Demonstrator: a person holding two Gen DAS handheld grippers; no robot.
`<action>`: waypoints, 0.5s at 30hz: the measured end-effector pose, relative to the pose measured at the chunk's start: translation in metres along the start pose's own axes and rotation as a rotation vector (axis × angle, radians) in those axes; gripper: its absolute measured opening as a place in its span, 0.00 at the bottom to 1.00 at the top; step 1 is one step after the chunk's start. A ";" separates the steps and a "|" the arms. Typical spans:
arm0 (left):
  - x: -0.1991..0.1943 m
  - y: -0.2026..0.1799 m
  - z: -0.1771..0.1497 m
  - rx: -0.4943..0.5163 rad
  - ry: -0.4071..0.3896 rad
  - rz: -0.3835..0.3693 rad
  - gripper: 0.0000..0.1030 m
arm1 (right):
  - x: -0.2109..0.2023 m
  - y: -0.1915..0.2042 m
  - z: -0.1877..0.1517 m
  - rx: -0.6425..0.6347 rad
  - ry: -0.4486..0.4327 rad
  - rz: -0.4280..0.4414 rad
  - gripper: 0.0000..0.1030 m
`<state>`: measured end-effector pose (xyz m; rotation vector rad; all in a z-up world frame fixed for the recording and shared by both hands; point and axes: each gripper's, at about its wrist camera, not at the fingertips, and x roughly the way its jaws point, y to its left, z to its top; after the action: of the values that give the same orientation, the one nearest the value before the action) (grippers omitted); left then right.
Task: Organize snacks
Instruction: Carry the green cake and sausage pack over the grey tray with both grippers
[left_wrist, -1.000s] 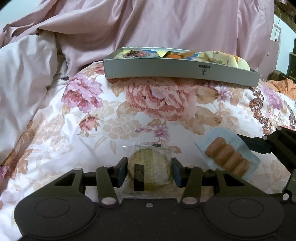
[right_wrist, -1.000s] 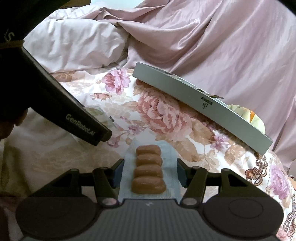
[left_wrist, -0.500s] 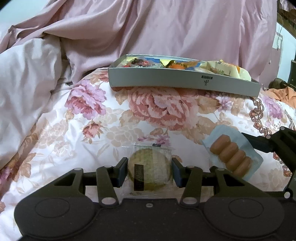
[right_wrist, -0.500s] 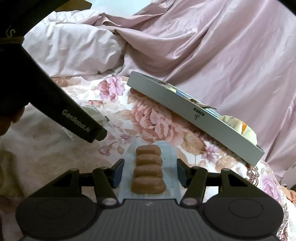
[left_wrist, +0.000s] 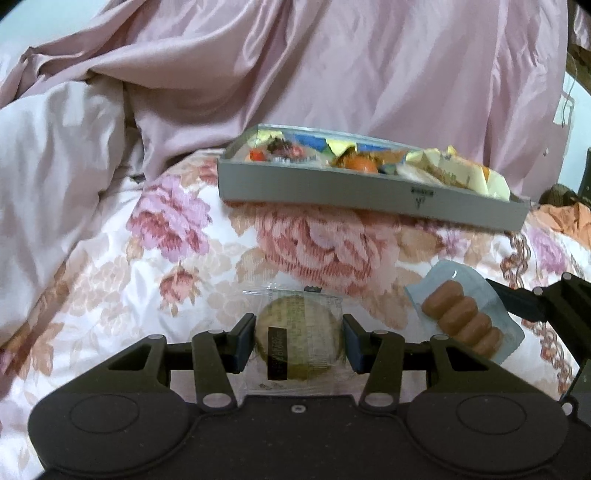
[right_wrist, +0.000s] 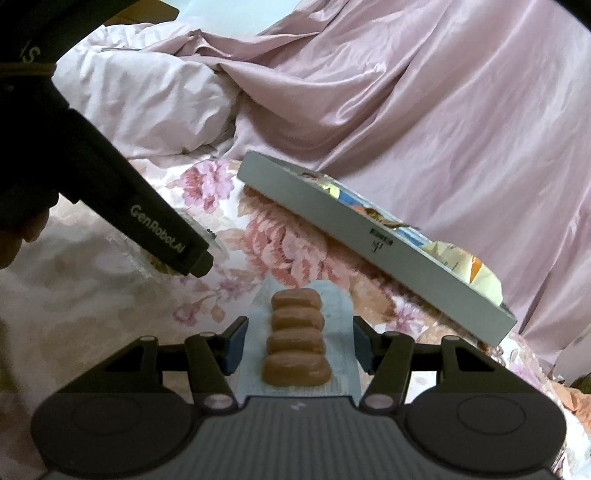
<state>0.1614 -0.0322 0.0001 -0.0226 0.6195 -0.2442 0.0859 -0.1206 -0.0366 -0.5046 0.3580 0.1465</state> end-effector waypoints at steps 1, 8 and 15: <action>0.001 0.001 0.004 -0.004 -0.006 0.002 0.50 | 0.001 -0.002 0.002 0.001 -0.004 -0.003 0.61; 0.004 0.004 0.040 -0.019 -0.070 0.015 0.50 | 0.007 -0.015 0.016 0.005 -0.048 -0.026 0.61; 0.019 0.003 0.089 -0.037 -0.130 0.030 0.50 | 0.026 -0.037 0.043 -0.021 -0.114 -0.058 0.62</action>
<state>0.2286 -0.0388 0.0614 -0.0638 0.4948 -0.2005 0.1307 -0.1298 0.0054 -0.5240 0.2303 0.1225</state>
